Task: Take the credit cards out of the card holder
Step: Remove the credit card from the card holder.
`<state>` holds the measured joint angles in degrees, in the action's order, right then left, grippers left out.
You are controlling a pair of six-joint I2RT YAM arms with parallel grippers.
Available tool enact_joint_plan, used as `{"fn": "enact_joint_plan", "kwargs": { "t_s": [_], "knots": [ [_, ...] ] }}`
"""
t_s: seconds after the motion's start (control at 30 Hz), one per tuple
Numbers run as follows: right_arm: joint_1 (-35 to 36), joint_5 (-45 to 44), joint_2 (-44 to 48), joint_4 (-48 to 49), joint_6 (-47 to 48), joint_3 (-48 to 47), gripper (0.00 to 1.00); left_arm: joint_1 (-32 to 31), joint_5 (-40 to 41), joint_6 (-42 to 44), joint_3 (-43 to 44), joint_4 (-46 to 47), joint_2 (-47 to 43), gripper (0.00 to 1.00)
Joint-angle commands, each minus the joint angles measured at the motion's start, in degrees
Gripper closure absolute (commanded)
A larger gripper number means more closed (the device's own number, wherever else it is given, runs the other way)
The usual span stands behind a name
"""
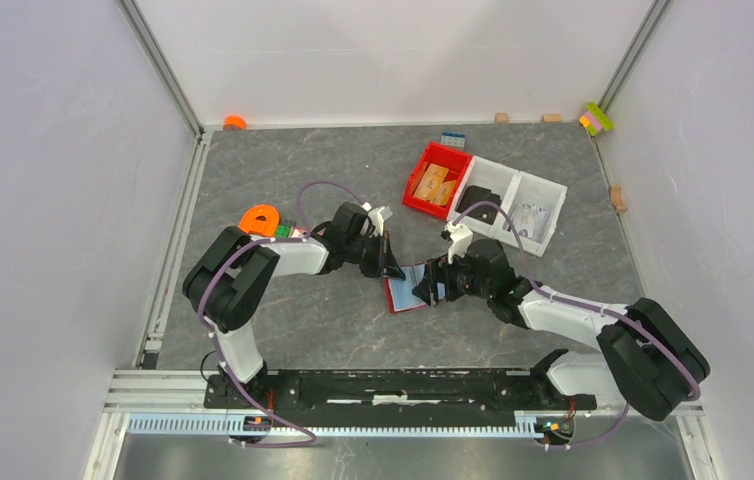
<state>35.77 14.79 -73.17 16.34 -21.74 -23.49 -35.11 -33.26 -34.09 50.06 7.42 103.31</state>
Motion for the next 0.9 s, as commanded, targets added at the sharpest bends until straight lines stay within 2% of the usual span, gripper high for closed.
{"fn": "enact_joint_plan", "kwargs": {
  "t_s": [0.0, 0.5, 0.77, 0.87],
  "knots": [
    [0.0, -5.5, 2.0, -1.2, 2.1, -1.4, 0.14, -0.3, -1.6, -1.1, -0.4, 2.2, -1.9, 0.97],
    [1.1, -5.7, -1.3, -3.1, 3.5, -3.6, 0.09, -0.2, -2.2, -1.4, -0.4, 2.5, -1.8, 0.97],
    [1.4, -1.8, 1.3, 0.3, 1.9, -1.6, 0.26, -0.3, -2.1, -1.4, -0.4, 2.5, -1.7, 0.97],
    [1.4, -1.2, 0.7, 0.0, 1.4, -1.8, 0.28, -0.3, -2.2, -1.5, -0.3, 2.6, -1.5, 0.97]
  ]
}}
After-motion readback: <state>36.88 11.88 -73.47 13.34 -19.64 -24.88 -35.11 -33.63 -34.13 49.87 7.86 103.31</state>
